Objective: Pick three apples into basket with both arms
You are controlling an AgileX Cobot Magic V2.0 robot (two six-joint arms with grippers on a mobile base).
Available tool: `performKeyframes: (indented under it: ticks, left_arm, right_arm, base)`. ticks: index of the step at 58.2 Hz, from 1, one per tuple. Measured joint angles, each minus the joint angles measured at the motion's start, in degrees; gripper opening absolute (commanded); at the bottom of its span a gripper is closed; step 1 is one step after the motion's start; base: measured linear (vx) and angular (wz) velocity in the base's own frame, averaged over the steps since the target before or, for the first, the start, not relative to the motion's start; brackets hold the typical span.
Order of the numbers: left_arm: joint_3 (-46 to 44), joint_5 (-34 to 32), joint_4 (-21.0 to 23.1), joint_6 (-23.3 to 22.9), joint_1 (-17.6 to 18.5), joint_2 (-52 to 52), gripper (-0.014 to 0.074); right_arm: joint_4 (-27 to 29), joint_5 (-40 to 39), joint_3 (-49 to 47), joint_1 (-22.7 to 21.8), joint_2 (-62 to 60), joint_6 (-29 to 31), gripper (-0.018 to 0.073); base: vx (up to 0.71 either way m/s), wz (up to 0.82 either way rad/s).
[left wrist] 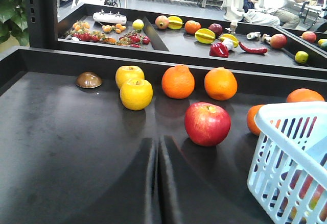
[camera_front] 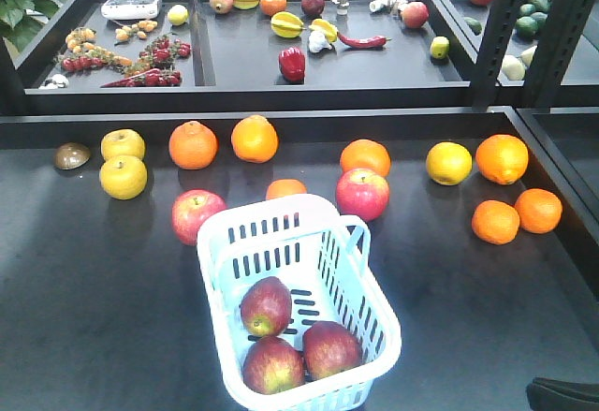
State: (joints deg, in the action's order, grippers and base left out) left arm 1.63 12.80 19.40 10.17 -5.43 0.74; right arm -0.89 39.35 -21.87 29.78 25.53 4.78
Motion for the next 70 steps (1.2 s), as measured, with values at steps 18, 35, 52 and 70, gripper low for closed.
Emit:
performKeyframes:
  ticks: [18, 35, 52, 70]
  left_arm:
    - [0.00, -5.71, 0.00, 0.00, 0.00, 0.00, -0.0006]
    - [0.00, -5.83, 0.00, 1.72, 0.29, 0.00, -0.0006]
    - [0.00, -6.11, 0.00, 2.85, 3.90, 0.00, -0.0006]
    - [0.00, -6.11, 0.00, 2.85, 4.20, 0.00, -0.0006]
  right_arm:
    - [0.00, 0.00, 0.00, 0.00, 0.00, 0.00, -0.0005]
    - [0.00, 0.00, 0.00, 0.00, 0.00, 0.00, -0.0005]
    - [0.00, 0.00, 0.00, 0.00, 0.00, 0.00, -0.0005]
    - [0.00, 0.00, 0.00, 0.00, 0.00, 0.00, -0.0005]
  base:
    - [0.00, 0.00]
    - [0.00, 0.00]
    - [0.00, 0.00]
    - [0.00, 0.00]
